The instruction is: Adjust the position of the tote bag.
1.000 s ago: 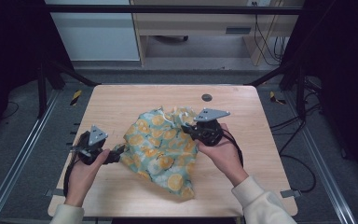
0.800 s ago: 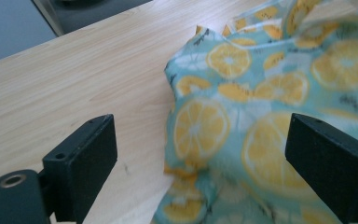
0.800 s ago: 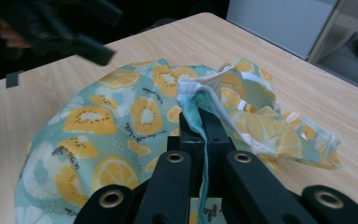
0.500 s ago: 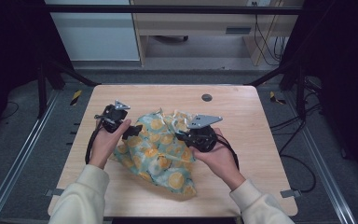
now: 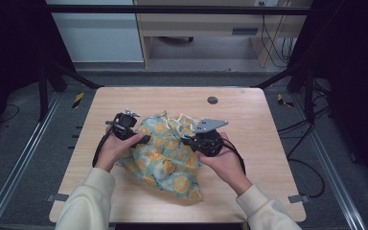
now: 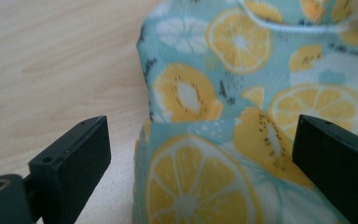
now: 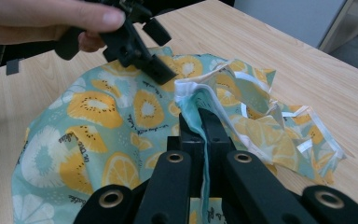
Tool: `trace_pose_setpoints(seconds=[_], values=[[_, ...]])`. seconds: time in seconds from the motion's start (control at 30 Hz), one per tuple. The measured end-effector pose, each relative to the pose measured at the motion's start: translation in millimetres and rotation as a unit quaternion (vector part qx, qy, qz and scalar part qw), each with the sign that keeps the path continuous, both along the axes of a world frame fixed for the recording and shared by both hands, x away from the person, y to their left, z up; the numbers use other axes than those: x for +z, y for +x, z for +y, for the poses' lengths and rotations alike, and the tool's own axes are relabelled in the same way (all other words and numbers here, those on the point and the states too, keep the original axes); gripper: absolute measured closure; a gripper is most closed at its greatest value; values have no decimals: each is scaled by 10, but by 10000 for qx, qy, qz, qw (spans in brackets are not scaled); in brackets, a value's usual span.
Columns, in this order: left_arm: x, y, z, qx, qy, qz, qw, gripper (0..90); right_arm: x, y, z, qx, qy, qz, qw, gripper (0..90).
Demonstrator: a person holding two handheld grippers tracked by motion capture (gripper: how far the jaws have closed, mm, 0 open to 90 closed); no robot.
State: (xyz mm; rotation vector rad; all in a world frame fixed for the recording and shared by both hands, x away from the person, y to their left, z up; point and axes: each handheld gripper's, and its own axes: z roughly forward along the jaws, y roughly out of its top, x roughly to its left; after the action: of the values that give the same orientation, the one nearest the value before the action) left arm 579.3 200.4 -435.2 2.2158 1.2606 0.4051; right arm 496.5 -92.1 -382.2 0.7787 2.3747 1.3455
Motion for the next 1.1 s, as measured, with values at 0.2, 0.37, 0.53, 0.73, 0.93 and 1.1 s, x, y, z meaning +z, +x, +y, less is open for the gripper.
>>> trace_pose_setpoints(seconds=[0.2,0.37,0.53,0.73,0.93,1.1], values=[[-66,-4,31,23,-101,129,9999,194,-17,23,-29,-71,-12,22,10000,900],[-38,-28,3,-33,10,64,10000,570,-18,61,-96,-177,30,55,9998,900],[-17,-58,-25,-203,83,-60,9997,824,-33,97,-154,-262,22,79,9996,900],[4,-114,15,-327,42,-151,9993,900,-32,139,-278,-404,-8,85,9991,900],[77,-275,131,-343,160,-587,9976,900,11,238,-503,-599,-92,57,9981,900],[116,-370,172,-421,78,-692,9967,900,62,299,-687,-717,-48,52,9974,900]])
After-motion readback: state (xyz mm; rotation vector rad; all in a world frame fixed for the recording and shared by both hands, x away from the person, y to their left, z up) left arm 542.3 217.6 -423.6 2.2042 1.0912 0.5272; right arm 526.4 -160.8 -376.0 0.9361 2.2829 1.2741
